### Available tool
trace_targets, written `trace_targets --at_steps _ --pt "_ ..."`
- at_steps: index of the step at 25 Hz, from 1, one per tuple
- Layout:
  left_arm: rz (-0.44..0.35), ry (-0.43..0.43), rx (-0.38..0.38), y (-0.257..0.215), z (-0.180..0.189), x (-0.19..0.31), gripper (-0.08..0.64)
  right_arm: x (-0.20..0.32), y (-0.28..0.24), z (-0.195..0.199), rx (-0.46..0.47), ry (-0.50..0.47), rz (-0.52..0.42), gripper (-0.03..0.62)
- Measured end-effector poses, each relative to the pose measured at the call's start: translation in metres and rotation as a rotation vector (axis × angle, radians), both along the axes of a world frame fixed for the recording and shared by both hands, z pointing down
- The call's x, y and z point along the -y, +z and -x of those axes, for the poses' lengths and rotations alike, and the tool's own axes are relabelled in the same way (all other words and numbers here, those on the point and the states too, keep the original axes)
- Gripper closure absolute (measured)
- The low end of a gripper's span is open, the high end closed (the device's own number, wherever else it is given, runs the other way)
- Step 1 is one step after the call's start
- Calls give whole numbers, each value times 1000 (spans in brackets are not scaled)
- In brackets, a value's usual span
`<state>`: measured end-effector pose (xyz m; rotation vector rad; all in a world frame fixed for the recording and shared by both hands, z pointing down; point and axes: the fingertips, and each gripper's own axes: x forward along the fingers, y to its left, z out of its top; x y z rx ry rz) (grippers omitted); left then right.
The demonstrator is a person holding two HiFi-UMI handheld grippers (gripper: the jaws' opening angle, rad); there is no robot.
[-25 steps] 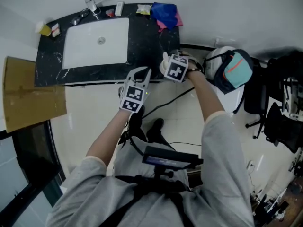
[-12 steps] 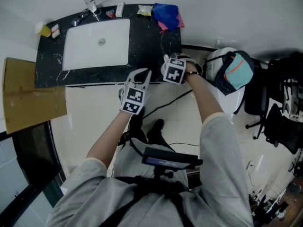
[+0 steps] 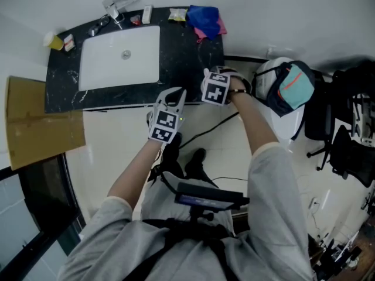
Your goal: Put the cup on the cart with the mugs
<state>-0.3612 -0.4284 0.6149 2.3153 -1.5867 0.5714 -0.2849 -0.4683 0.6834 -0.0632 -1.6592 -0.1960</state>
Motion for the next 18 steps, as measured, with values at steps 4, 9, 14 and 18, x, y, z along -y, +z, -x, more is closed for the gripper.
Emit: trace_targets --at_steps 4,9,14,18 --pt "0 12 2 -2 1 -1 557 -3 -15 -5 -7 9 -2 138" --pt "-13 39 7 -11 1 -3 557 -6 -53 -7 33 34 -57 138" --pt "-34 78 8 -24 -4 -5 557 -14 -89 -6 117 86 -125 138" --pt "-56 117 10 -38 -10 -1 557 -17 -121 -7 271 174 -169 138"
